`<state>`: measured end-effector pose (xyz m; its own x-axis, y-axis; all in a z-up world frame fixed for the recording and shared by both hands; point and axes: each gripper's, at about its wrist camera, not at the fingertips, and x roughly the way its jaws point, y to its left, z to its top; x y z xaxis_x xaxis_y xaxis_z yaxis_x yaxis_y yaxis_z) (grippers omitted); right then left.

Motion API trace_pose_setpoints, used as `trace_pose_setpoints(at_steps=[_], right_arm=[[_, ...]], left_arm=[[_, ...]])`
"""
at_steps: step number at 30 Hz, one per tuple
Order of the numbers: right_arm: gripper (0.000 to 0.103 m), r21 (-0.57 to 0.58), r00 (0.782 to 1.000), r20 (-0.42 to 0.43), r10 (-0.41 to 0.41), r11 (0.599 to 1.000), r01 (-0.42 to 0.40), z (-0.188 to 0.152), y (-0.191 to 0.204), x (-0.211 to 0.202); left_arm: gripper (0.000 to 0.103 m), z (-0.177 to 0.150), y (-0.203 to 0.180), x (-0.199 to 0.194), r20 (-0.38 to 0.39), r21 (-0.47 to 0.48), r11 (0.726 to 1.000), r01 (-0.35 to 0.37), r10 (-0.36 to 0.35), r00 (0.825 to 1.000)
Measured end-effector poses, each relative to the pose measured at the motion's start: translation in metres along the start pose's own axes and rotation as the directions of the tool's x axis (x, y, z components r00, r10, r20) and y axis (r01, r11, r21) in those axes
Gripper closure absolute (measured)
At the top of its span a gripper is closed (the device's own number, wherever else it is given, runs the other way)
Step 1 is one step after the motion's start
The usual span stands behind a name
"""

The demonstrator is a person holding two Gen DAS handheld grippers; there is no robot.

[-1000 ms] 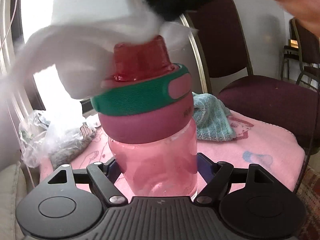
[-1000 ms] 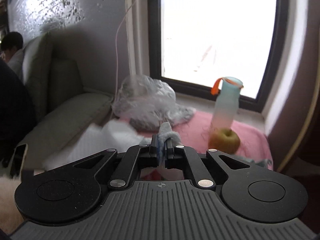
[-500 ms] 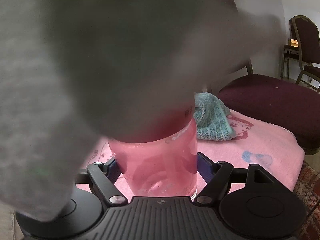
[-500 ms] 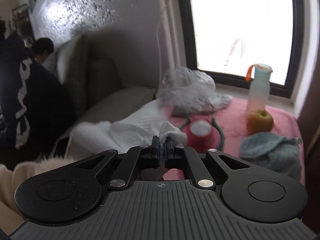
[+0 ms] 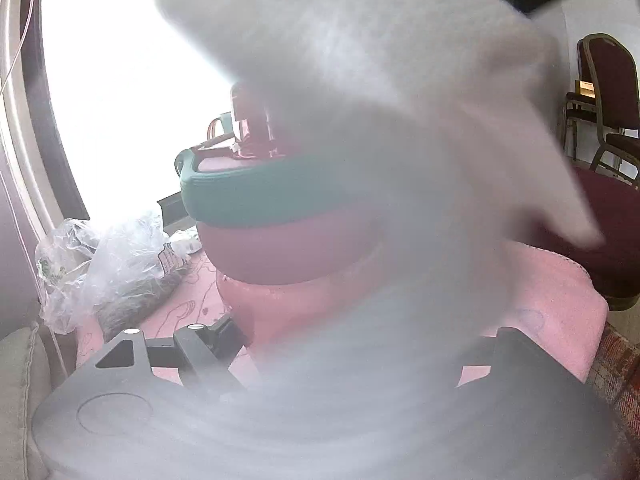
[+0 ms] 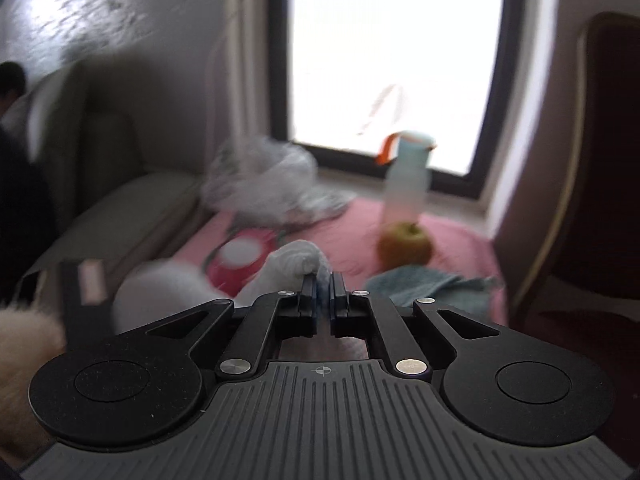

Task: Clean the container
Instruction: 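Wipe the pink bottle's lid and side with the cloth in the right gripper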

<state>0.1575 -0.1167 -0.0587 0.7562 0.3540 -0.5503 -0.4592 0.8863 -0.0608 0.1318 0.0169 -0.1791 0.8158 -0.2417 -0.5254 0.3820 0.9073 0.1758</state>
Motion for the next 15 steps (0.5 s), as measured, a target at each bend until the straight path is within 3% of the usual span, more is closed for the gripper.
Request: trace_pose_setpoints(at_steps=[2, 3, 5, 7, 11, 15], right_arm=[[0.098, -0.010, 0.997, 0.069, -0.044, 0.999, 0.045, 0.015, 0.001, 0.001], [0.098, 0.000, 0.996, 0.083, -0.021, 1.000, 0.021, 0.021, 0.002, 0.003], [0.098, 0.044, 0.993, 0.073, 0.097, 0.994, -0.100, 0.032, 0.008, 0.013], [0.098, 0.094, 0.974, 0.017, 0.228, 0.969, -0.229, 0.034, 0.016, 0.028], [0.098, 0.098, 0.938, -0.045, 0.342, 0.936, -0.337, 0.030, 0.035, 0.035], [0.102, 0.040, 0.952, -0.065, 0.298, 0.954, -0.296, 0.013, 0.039, 0.014]], left_arm=[[0.028, 0.001, 0.000, -0.001, -0.003, 0.001, 1.000, -0.001, 0.001, 1.000], [0.028, 0.001, 0.000, -0.001, -0.003, 0.002, 1.000, -0.002, 0.002, 1.000], [0.028, 0.002, -0.001, -0.001, -0.005, 0.002, 1.000, -0.002, 0.002, 1.000], [0.028, 0.002, 0.000, -0.004, -0.007, 0.002, 1.000, -0.003, 0.003, 1.000], [0.028, 0.002, -0.002, -0.001, -0.010, -0.001, 1.000, 0.000, 0.000, 1.000], [0.029, 0.000, 0.000, 0.005, -0.019, -0.016, 1.000, 0.021, -0.022, 1.000]])
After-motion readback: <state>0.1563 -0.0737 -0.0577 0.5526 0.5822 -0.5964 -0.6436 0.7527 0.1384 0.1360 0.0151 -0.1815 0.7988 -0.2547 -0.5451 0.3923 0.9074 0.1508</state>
